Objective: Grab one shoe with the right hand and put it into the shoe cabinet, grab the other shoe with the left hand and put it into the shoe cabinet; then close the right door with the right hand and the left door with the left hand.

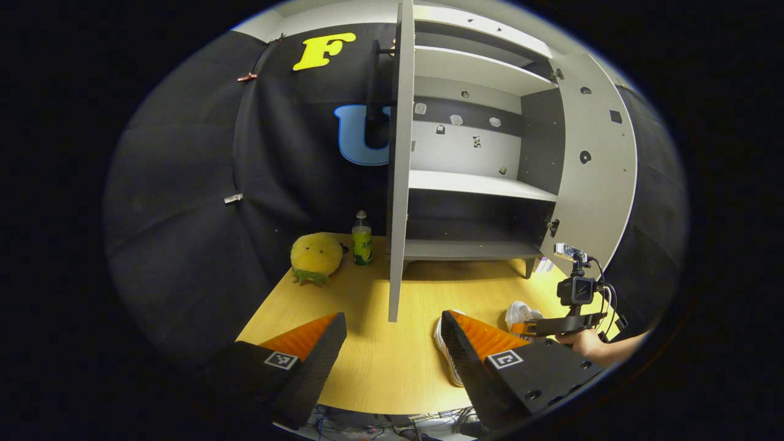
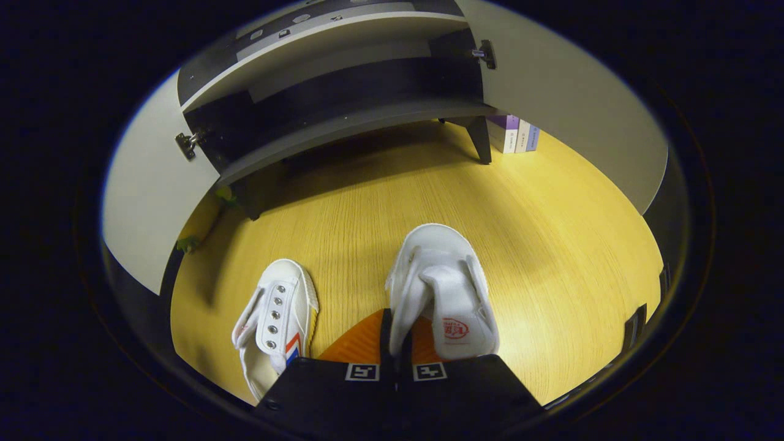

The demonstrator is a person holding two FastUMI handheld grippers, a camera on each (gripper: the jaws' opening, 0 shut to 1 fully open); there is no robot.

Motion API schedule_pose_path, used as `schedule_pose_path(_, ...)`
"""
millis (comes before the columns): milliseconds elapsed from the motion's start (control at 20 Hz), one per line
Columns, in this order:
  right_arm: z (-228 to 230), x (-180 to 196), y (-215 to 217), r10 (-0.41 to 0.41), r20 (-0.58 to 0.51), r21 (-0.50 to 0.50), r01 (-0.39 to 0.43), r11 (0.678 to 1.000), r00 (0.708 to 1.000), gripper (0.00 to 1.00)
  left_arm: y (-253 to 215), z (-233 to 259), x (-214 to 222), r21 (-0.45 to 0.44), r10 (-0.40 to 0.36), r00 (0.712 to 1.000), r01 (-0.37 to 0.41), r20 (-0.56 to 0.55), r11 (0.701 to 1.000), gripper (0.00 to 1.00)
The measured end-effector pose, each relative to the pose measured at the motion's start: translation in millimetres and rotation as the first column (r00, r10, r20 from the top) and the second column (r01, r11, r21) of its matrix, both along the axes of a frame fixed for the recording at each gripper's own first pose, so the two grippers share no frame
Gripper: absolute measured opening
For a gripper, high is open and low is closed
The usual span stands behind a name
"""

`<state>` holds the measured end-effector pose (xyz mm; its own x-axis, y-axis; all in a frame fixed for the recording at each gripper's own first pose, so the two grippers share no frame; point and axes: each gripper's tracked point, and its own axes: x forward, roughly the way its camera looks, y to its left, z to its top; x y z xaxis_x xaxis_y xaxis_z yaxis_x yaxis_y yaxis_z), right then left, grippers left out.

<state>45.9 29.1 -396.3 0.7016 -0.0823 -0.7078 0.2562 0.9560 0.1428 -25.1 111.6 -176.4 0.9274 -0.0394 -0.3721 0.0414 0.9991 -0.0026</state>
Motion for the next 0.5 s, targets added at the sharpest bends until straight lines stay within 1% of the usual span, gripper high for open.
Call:
schedule_pose_path(100, 14, -3, -1, -0.005, 0.02, 0.0, 0.005, 1.0, 1.0, 0.05, -2, 0, 0, -0.002, -0.013, 1.0, 0.013, 0.004, 1.0, 0.96)
schedule_pose_path(200, 32, -5, 1, 0.007, 0.046, -0.011, -0.006, 1.0, 0.999, 0.05, -4, 2, -1, -0.008, -0.024, 1.0, 0.024, 0.011, 1.0, 0.96)
schedule_pose_path(500, 119, -5, 18, 0.113, 0.115, -0.102, -0.101, 0.99, 0.987, 0.05, 6, 3, -3, -0.026, -0.035, 0.999, 0.036, 0.038, 0.999, 0.96)
